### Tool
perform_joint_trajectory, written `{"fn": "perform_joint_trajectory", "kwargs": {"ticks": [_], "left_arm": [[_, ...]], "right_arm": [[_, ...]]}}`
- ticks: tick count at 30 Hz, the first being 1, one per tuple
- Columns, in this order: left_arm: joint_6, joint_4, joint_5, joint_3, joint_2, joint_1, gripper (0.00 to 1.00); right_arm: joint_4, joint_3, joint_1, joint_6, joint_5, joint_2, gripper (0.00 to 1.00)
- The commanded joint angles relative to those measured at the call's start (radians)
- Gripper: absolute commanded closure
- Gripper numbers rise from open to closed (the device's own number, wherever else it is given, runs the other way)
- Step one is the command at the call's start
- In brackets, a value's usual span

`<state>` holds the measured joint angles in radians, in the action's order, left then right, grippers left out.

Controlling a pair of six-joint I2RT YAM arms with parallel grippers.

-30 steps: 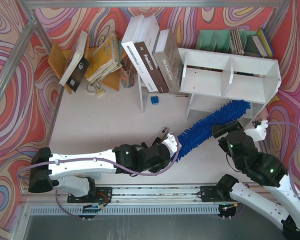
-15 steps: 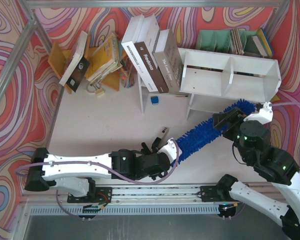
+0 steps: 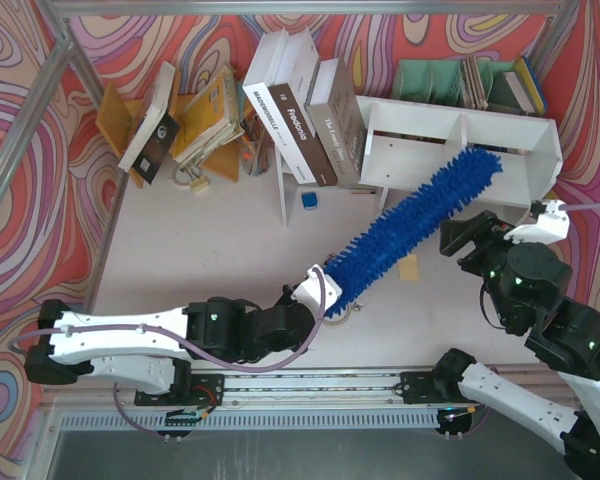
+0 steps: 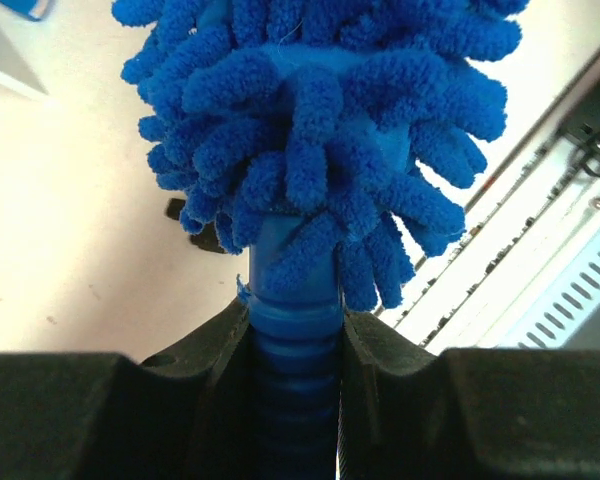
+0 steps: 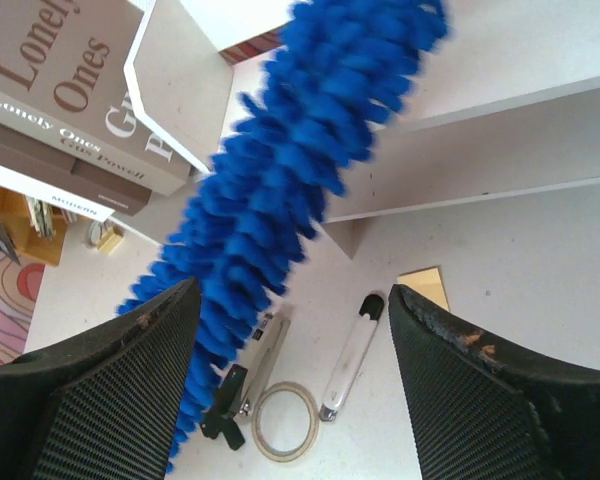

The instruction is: Dust the bookshelf with a duster

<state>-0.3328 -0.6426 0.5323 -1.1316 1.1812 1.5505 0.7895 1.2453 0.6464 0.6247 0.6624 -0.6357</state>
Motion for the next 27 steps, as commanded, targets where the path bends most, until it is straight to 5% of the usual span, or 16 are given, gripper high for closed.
{"fn": "perform_joint_trajectory", "kwargs": {"ticks": [1, 14, 27], "left_arm": [[-0.008, -0.02, 0.182, -0.02, -0.035, 0.003, 1.0], [-0.013, -0.108, 0.472, -0.263, 0.118, 0.003, 1.0], [0.01, -0.078, 0.572, -0.347, 0.187, -0.005, 1.0]], "right_arm": [[-0.014, 0.003, -0.007, -0.006, 0.081, 0.037, 0.3], [-0.036, -0.144, -0.007, 0.108, 0.061, 0.081, 0.26], [-0.032, -0.185, -0.008, 0.113, 0.071, 0.099, 0.23]]}}
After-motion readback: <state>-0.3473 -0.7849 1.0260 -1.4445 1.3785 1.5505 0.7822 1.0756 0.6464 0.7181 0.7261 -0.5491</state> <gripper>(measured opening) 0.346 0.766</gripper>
